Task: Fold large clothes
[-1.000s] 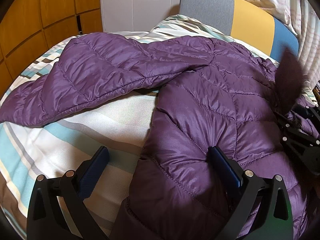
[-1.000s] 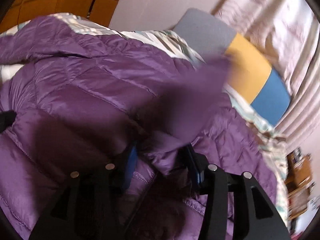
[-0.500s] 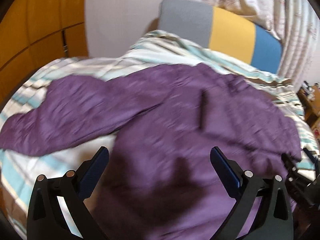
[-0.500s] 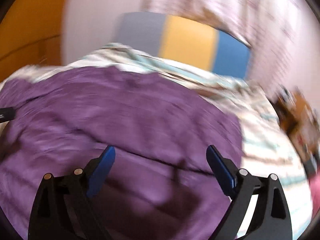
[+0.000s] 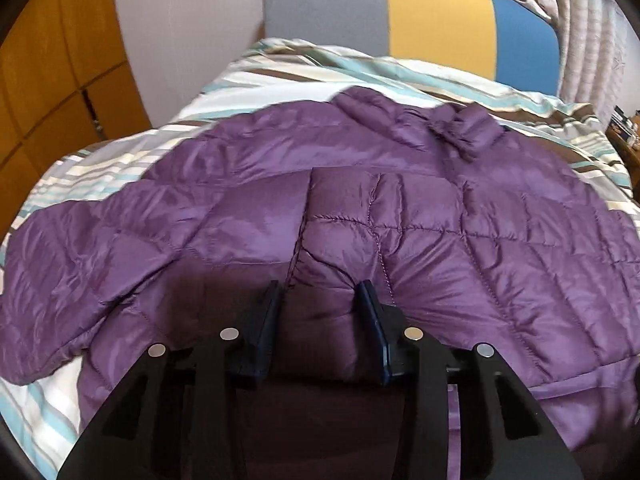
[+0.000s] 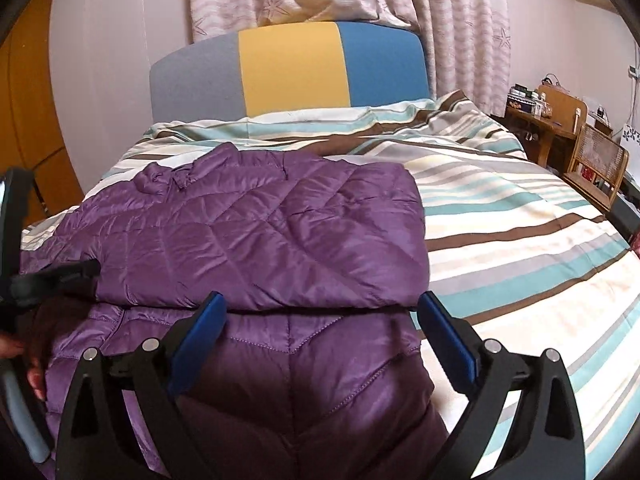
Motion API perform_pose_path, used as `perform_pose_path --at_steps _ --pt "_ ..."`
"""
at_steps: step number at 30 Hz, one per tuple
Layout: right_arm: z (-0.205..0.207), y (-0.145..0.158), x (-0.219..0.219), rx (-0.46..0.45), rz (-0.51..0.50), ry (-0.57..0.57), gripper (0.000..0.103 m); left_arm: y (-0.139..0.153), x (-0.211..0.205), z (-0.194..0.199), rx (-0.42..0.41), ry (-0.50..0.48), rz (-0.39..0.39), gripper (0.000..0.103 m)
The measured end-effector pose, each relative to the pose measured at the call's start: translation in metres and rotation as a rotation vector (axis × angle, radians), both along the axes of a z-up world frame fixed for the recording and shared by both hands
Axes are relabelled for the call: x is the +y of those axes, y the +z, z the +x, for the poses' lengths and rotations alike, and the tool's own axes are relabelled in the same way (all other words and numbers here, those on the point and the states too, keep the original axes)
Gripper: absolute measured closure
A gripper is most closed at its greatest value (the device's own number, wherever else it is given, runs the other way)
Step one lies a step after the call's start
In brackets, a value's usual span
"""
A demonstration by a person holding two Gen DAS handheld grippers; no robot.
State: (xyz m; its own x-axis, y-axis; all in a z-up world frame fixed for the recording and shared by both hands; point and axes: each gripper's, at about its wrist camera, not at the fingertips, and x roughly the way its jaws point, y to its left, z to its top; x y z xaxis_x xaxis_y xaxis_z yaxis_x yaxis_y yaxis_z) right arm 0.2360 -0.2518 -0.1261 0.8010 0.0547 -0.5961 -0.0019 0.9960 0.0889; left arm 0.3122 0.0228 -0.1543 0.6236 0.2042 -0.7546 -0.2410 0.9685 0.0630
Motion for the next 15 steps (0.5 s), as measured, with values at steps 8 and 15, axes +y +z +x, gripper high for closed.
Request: perform_pose_path --at_steps 8,15 --pt "-0.005 0.011 -0.025 -0.024 0.171 0.044 0.048 -0.005 0.034 -0.019 -0.066 0.059 -0.141 0.063" --pt "0.063 0.023 -0.029 0.026 0.121 0.074 0.070 -0.007 0.028 -0.019 -0.065 0.054 -0.127 0.061"
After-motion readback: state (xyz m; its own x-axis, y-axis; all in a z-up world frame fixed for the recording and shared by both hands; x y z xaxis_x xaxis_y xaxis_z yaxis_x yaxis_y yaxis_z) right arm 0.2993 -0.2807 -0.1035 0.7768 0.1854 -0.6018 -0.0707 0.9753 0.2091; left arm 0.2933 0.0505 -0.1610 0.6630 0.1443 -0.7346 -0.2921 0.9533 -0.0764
